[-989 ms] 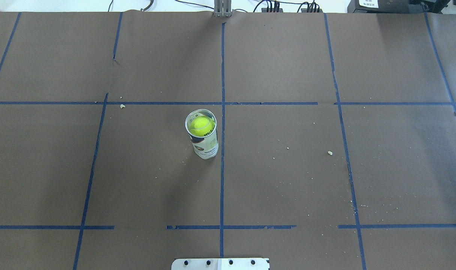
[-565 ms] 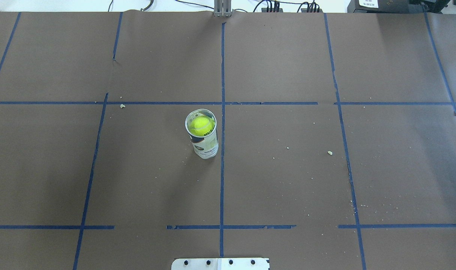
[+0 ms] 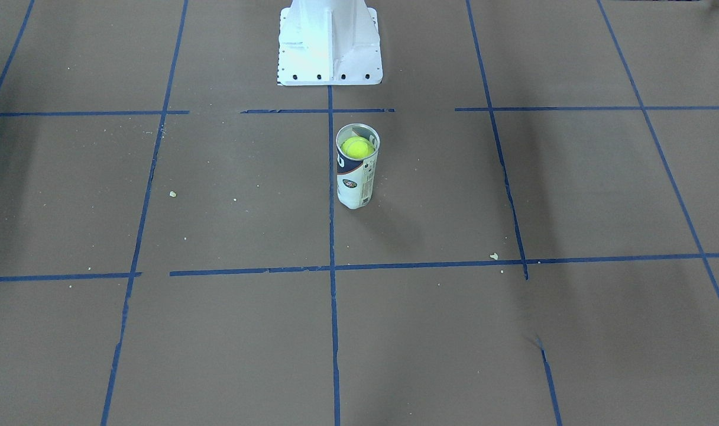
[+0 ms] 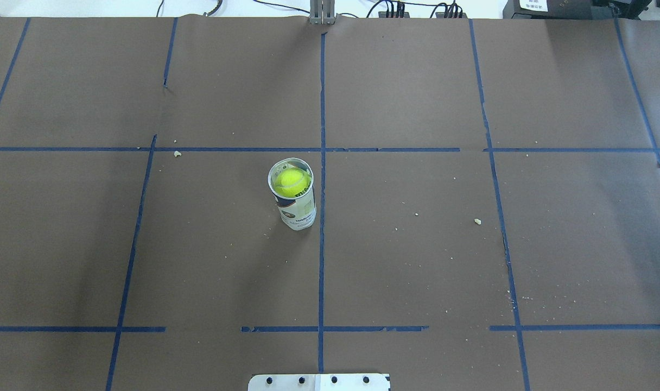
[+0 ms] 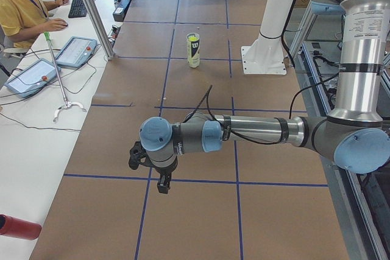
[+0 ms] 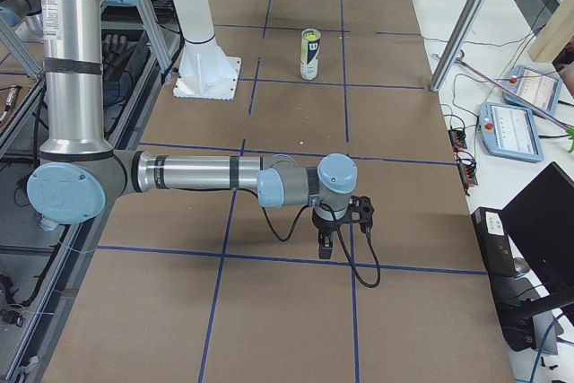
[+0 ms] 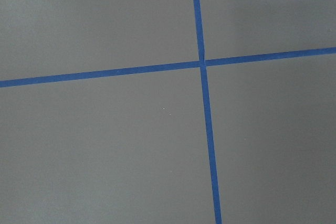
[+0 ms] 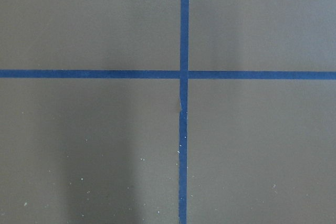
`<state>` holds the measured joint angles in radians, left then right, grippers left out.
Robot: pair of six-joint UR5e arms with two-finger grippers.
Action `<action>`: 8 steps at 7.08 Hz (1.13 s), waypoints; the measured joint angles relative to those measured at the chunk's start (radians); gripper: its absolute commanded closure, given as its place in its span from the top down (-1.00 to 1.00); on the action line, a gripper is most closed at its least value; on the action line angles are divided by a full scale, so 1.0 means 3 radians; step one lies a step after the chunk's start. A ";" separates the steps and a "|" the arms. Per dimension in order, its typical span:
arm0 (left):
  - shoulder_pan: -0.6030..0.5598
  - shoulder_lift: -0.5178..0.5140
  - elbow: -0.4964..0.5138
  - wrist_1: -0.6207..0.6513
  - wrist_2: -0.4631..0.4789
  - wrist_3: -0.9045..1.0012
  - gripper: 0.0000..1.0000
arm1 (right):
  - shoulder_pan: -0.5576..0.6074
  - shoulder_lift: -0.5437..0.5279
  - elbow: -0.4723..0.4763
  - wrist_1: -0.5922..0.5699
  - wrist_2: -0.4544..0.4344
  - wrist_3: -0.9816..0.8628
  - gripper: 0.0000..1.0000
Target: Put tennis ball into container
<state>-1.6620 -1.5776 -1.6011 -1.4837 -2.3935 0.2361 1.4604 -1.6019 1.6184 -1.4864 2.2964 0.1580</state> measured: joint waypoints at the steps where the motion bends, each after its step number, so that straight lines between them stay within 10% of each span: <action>1: 0.0002 -0.0007 0.0005 -0.0142 -0.0002 -0.0004 1.00 | 0.0000 0.0000 0.0000 0.0000 0.0000 0.0000 1.00; 8: 0.0120 0.0073 -0.0151 -0.0071 0.0035 -0.0598 1.00 | 0.0000 0.0001 0.0000 0.0000 0.0000 0.0000 1.00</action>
<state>-1.6260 -1.5558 -1.6465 -1.5051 -2.3829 0.0568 1.4603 -1.6015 1.6184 -1.4864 2.2964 0.1580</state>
